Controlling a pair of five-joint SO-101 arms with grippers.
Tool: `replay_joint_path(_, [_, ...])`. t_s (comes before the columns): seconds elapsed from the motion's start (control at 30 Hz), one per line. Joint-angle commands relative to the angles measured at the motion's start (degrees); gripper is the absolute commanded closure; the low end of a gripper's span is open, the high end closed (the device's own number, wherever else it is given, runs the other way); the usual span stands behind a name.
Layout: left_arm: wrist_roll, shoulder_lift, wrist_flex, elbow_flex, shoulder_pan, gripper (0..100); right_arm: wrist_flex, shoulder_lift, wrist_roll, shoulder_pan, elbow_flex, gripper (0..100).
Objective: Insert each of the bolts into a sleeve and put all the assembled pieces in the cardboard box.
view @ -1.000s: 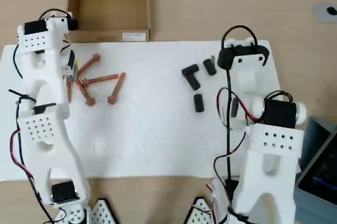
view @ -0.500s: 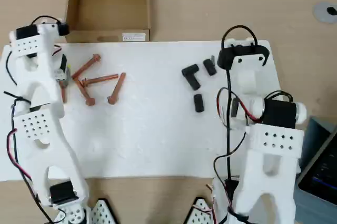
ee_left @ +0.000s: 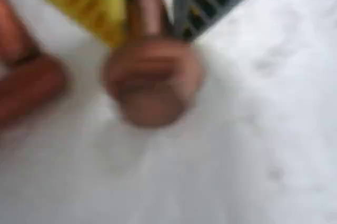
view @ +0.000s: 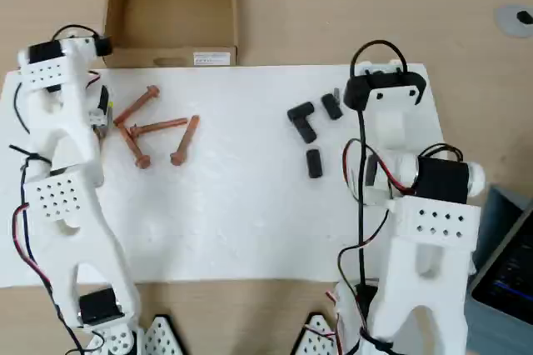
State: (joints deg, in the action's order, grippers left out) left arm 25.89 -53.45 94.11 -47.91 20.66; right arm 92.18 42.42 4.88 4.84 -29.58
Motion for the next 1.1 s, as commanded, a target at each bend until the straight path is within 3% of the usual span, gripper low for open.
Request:
replay_joint_path(0.0, [0.4, -2.5, -2.5, -1.0, 0.8, 99, -0.8, 1.6, 0.0, 0.6, 0.1, 98.7])
replay_joint_path(0.33, [-0.9, 3.3, 6.2, -10.2, -0.6, 99, 3.2, 1.7, -0.1, 0.4, 6.4, 98.7])
replay_joint_path(0.67, [-7.6, 23.5, 6.4, -10.6, -7.4, 100, 7.2, 1.7, 0.1, 0.4, 10.1, 98.7])
replay_joint_path(0.83, [-8.3, 36.8, 6.4, -1.9, -12.3, 100, 9.4, 4.3, -0.1, 0.4, 12.3, 98.7])
replay_joint_path(1.07, [-8.5, 59.2, 6.3, 23.2, -19.2, 100, 8.7, 14.0, 0.1, 0.6, 11.9, 98.7])
